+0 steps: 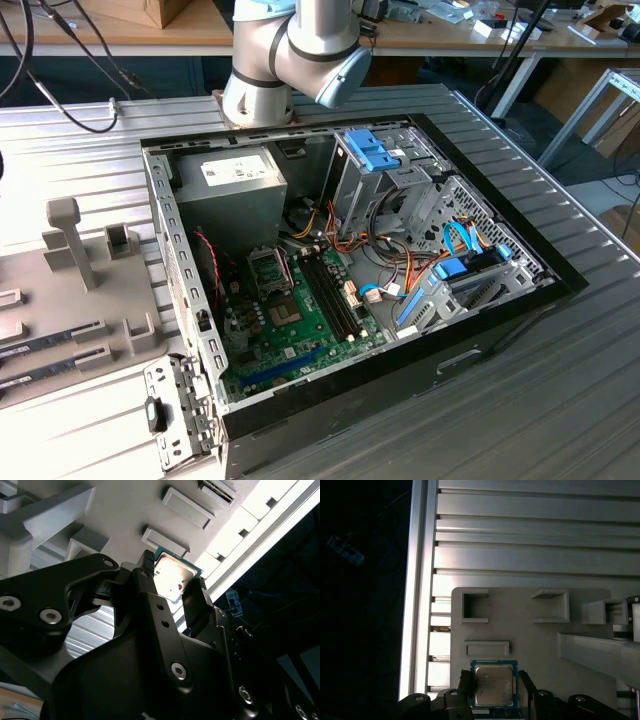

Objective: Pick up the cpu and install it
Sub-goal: 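Pick up the cpu and move it towards the insertion slot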

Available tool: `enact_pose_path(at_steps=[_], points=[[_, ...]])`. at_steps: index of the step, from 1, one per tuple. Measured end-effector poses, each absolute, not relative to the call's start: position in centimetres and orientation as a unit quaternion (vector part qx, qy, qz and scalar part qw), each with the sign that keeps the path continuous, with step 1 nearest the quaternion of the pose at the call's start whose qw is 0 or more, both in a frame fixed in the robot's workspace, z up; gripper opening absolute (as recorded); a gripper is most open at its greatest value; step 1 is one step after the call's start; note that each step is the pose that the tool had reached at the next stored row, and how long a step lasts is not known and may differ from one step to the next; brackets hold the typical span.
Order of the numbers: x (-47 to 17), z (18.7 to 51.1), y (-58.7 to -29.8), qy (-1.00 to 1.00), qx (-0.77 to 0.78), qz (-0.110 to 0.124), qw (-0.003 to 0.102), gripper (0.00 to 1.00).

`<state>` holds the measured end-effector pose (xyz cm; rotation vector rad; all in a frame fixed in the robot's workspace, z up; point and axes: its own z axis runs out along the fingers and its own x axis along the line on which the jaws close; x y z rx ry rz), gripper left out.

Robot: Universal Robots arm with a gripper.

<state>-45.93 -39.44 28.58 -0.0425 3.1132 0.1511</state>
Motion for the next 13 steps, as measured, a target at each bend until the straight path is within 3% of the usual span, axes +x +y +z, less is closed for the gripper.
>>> enact_pose_path(at_steps=[13], points=[[-45.93,29.09,-39.44,0.999,-0.014,0.049,0.012,0.47]])
